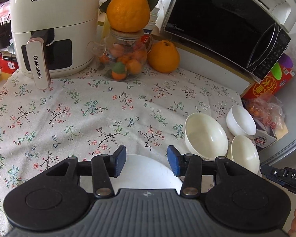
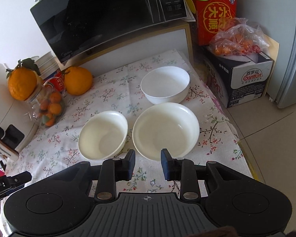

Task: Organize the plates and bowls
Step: 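Move the left gripper to a white bowl beside the microwave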

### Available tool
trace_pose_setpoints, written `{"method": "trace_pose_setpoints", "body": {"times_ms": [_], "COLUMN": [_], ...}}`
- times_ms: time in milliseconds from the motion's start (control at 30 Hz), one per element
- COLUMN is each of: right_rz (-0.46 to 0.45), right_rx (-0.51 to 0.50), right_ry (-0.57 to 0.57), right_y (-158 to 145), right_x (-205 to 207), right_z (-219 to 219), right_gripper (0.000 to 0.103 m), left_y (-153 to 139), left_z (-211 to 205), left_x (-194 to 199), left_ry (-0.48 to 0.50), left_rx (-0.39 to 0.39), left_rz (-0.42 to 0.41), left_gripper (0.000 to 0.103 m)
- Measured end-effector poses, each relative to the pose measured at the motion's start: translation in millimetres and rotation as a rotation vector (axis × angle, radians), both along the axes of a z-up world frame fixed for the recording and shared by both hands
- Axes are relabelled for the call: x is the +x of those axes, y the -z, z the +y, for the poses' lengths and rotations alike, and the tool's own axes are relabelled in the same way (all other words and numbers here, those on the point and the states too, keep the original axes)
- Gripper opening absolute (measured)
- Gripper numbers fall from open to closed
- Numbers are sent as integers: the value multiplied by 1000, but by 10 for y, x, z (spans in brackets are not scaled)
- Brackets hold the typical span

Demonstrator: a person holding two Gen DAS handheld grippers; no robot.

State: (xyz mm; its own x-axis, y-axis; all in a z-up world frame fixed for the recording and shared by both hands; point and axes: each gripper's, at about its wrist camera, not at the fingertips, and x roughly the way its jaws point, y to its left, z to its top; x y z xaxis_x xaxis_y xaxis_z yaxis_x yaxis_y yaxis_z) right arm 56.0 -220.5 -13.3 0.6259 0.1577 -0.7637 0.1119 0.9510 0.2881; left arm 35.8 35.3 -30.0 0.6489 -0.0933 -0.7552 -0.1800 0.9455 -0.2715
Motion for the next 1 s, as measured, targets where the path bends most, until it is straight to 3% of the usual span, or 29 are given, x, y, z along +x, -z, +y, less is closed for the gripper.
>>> {"method": "trace_pose_setpoints", "body": {"times_ms": [100, 500, 800, 900, 1000], "right_rz": [5, 71, 58, 53, 58], "right_rx": [5, 161, 221, 227, 237], "right_ry": [34, 244, 277, 284, 285], "right_y": [0, 229, 467, 526, 599], "right_x": [105, 618, 934, 1012, 1090], "right_z": [-102, -888, -1178, -1242, -1291], "right_gripper": [28, 31, 40, 47, 49], "left_y": [0, 74, 333, 399, 426], "left_z": [-146, -786, -1229, -1324, -1441], "left_x": [183, 829, 1313, 1424, 1496], "left_ry": [37, 92, 127, 144, 171], "left_rx": [-33, -75, -94, -117, -90], "left_rz": [4, -9, -14, -6, -12], "left_gripper": [50, 54, 58, 59, 63]}}
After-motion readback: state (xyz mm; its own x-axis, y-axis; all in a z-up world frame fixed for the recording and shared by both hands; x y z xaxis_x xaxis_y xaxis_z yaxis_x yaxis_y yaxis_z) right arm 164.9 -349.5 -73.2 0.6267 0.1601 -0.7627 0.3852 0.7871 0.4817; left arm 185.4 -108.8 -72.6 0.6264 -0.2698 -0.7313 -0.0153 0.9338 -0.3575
